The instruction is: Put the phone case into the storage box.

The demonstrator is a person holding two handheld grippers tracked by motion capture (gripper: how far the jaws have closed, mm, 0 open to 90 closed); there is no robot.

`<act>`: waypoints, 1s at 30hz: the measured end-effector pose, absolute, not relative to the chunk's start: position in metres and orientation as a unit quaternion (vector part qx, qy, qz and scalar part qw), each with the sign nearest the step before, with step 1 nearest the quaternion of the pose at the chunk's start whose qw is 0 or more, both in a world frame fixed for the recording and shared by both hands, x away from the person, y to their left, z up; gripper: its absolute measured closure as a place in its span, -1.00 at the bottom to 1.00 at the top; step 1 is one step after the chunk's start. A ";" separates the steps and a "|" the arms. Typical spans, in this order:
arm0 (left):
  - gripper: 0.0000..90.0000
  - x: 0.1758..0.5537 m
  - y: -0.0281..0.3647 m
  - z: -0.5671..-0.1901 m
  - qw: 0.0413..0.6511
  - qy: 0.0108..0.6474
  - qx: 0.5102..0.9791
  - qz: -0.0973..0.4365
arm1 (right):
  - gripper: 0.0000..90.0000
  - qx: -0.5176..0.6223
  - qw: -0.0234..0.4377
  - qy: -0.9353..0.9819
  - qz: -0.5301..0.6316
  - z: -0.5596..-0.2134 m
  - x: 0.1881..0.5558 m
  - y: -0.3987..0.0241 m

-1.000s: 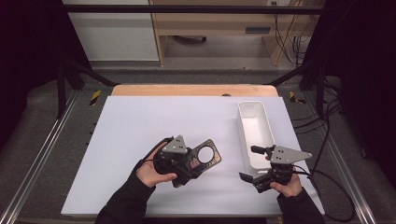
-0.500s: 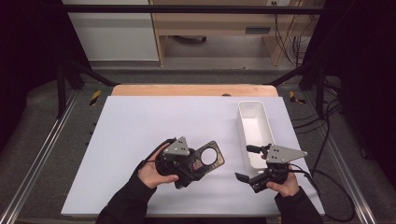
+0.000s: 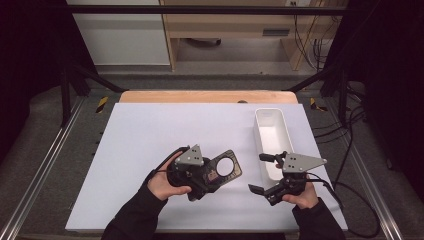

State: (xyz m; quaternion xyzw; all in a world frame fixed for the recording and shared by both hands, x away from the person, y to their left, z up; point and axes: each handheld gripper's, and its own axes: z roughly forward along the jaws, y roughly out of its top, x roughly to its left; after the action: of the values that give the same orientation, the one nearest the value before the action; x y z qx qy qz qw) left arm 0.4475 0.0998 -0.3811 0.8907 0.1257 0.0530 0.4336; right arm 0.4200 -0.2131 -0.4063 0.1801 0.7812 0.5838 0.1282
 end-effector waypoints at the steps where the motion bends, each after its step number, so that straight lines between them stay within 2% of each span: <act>1: -0.75 0.448 0.100 -0.381 0.434 0.125 0.891 0.053 | -0.97 0.178 0.127 0.783 0.583 -0.406 0.420 -0.212; 30: -0.75 0.450 0.091 -0.373 0.436 0.097 0.893 0.047 | -0.97 0.154 0.120 0.794 0.575 -0.396 0.421 -0.205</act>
State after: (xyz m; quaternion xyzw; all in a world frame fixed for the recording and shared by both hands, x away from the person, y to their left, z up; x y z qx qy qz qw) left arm 0.4496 0.0911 -0.3733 0.8935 0.0969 0.0467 0.4360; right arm 0.4213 -0.2049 -0.3962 0.1543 0.7943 0.5753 0.1199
